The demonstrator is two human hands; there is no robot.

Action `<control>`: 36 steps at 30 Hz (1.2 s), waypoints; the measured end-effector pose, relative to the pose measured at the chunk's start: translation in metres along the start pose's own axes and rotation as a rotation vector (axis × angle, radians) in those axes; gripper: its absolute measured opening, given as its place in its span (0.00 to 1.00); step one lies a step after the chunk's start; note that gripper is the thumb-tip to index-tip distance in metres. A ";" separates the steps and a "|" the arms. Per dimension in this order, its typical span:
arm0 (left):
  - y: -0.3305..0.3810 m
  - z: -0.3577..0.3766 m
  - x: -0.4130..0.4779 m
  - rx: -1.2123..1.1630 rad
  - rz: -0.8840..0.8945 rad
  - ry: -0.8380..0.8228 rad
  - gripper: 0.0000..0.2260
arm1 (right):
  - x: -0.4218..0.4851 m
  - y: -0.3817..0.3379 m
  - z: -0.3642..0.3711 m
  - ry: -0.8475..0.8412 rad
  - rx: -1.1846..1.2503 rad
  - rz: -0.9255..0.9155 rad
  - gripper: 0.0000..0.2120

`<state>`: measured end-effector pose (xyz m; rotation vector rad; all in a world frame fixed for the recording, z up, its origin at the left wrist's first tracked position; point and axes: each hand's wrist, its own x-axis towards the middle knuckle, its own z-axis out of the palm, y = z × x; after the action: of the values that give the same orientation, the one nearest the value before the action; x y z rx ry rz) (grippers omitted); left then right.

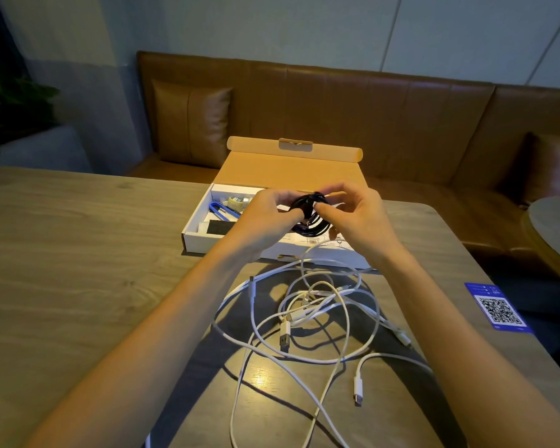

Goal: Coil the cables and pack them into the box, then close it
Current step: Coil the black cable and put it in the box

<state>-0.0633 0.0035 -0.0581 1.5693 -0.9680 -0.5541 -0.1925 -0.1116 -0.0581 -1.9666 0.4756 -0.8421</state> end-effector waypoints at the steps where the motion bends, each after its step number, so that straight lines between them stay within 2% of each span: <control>1: -0.001 0.001 -0.001 0.010 0.003 -0.002 0.10 | 0.001 0.000 -0.001 -0.012 0.001 0.011 0.07; 8: 0.004 -0.003 -0.005 -0.015 0.039 -0.091 0.10 | 0.002 -0.001 -0.008 -0.130 0.048 0.034 0.10; 14: -0.006 -0.003 0.001 0.404 0.261 0.067 0.09 | 0.005 0.006 -0.003 -0.194 0.212 0.195 0.09; 16: -0.010 -0.004 0.002 0.362 0.196 0.041 0.09 | 0.006 0.013 -0.003 -0.182 0.208 0.252 0.09; 19: -0.013 -0.003 0.003 0.145 0.003 -0.106 0.11 | 0.008 0.018 -0.007 -0.102 0.092 0.278 0.06; 22: -0.017 0.002 0.009 0.180 0.022 -0.086 0.12 | 0.013 0.019 -0.011 -0.045 0.122 0.324 0.07; 26: -0.020 0.010 0.027 0.182 0.052 -0.012 0.14 | 0.028 0.018 -0.012 -0.074 0.100 0.344 0.11; 36: -0.014 0.014 0.085 0.306 -0.105 -0.042 0.16 | 0.080 0.040 -0.004 -0.037 -0.079 0.390 0.10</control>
<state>-0.0239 -0.0746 -0.0614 1.8962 -1.0424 -0.5315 -0.1398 -0.1842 -0.0612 -1.8703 0.8481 -0.5450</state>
